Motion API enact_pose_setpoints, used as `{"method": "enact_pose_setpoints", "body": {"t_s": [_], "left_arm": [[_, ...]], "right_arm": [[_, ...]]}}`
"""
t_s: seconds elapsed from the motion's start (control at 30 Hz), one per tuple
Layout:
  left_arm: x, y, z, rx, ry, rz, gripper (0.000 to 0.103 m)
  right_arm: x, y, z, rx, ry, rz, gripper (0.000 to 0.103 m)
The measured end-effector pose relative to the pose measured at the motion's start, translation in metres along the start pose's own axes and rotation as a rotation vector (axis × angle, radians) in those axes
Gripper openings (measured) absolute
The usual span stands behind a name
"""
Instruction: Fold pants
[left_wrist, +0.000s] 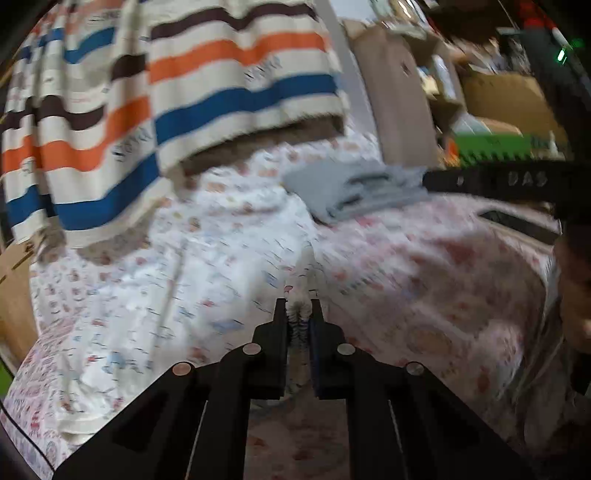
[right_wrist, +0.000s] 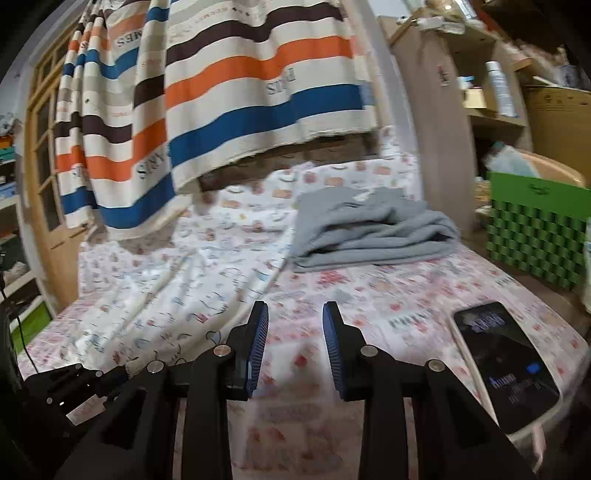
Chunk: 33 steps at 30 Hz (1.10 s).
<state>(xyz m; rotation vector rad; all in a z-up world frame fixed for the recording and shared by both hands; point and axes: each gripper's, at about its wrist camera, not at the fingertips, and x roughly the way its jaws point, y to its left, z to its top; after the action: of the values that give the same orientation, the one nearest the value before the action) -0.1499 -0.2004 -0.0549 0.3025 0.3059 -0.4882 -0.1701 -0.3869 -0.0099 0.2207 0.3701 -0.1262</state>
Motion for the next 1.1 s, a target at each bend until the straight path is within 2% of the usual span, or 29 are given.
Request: {"method": "enact_pose_setpoints", "body": {"t_s": [0.07, 0.13, 0.2, 0.3, 0.37, 0.43, 0.5, 0.53, 0.63, 0.7, 0.87, 1.0, 1.03, 1.1], "left_arm": [[-0.005, 0.008, 0.004, -0.032, -0.02, -0.004, 0.009], [-0.011, 0.016, 0.005, -0.061, -0.028, -0.008, 0.009], [-0.015, 0.024, 0.006, -0.088, -0.034, -0.009, 0.009], [-0.02, 0.029, 0.005, -0.085, -0.039, -0.009, 0.009], [-0.024, 0.031, 0.003, -0.075, -0.044, -0.005, 0.009], [-0.026, 0.032, 0.001, -0.062, -0.048, -0.001, 0.009], [-0.028, 0.034, -0.001, -0.058, -0.054, 0.003, 0.009], [-0.028, 0.036, -0.002, -0.063, -0.056, 0.007, 0.009], [-0.027, 0.045, -0.003, -0.098, -0.05, 0.006, 0.009], [-0.027, 0.049, -0.003, -0.114, -0.047, 0.005, 0.009], [-0.031, 0.053, -0.007, -0.093, -0.052, 0.023, 0.01], [-0.029, 0.057, -0.011, -0.103, -0.051, 0.026, 0.01], [-0.028, 0.058, -0.011, -0.11, -0.05, 0.024, 0.01], [-0.027, 0.06, -0.012, -0.126, -0.047, 0.014, 0.01]], "right_arm": [[0.012, 0.003, 0.009, 0.0, 0.031, 0.024, 0.032], [0.025, 0.006, 0.017, -0.005, 0.066, 0.02, 0.037], [0.04, 0.012, 0.026, -0.018, 0.089, 0.046, 0.049], [0.067, 0.022, 0.044, -0.04, 0.134, 0.102, 0.049], [0.093, 0.022, 0.059, 0.012, 0.224, 0.16, 0.049], [0.128, 0.019, 0.074, 0.111, 0.409, 0.157, 0.049], [0.15, 0.019, 0.088, 0.142, 0.475, 0.208, 0.049], [0.159, 0.02, 0.096, 0.145, 0.475, 0.219, 0.049], [0.191, 0.023, 0.118, 0.126, 0.475, 0.158, 0.049], [0.221, 0.025, 0.127, 0.129, 0.516, 0.171, 0.049], [0.282, 0.024, 0.146, 0.067, 0.589, 0.054, 0.049], [0.325, 0.019, 0.146, 0.026, 0.679, -0.026, 0.049], [0.334, 0.015, 0.144, 0.04, 0.703, -0.034, 0.048], [0.351, 0.011, 0.14, 0.042, 0.733, -0.052, 0.034]]}}
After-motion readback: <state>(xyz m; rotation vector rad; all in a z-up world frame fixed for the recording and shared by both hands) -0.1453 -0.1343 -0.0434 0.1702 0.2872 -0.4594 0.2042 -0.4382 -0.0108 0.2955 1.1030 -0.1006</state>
